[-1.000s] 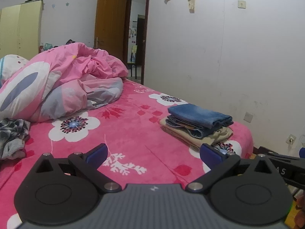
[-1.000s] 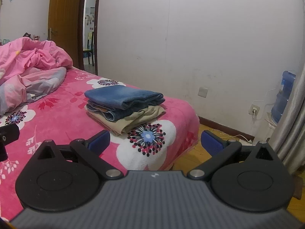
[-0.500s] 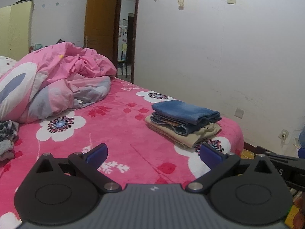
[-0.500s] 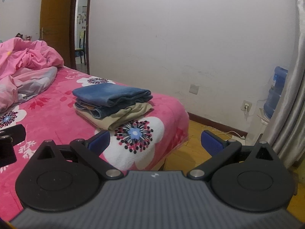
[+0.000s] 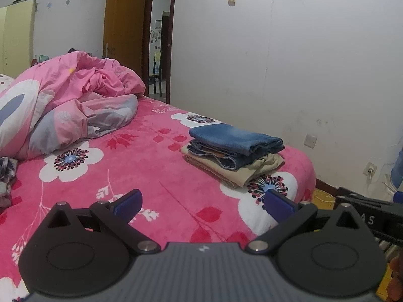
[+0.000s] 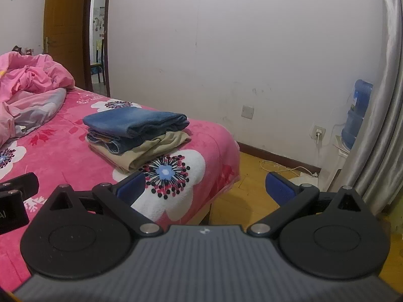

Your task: Fold clothes

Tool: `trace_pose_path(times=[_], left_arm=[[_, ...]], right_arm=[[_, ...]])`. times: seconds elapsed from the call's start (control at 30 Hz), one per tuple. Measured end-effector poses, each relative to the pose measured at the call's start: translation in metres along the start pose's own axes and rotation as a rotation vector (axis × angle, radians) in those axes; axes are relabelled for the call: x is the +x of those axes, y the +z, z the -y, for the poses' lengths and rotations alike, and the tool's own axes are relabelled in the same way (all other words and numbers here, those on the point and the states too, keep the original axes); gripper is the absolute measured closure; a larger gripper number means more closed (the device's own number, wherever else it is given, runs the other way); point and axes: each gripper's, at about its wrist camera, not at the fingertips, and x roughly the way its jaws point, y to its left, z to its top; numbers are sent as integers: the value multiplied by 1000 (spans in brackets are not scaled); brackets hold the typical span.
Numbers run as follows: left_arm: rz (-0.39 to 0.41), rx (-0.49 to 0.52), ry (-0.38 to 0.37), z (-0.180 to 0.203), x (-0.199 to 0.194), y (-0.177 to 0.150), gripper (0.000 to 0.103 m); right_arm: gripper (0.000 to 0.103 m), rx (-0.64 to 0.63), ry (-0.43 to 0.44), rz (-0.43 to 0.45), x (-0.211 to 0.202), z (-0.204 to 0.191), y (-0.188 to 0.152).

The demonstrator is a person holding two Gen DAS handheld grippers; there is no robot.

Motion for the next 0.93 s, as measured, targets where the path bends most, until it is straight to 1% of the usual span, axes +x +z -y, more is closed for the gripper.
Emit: trace_pose_path(times=[0.23, 0.93], left_arm=[[-12, -7, 7, -3, 3, 0, 0], [-3, 3, 15, 1, 1, 0, 0]], right_arm=[[1, 1, 5, -10, 3, -2, -1], [1, 6, 14, -12, 4, -3, 1]])
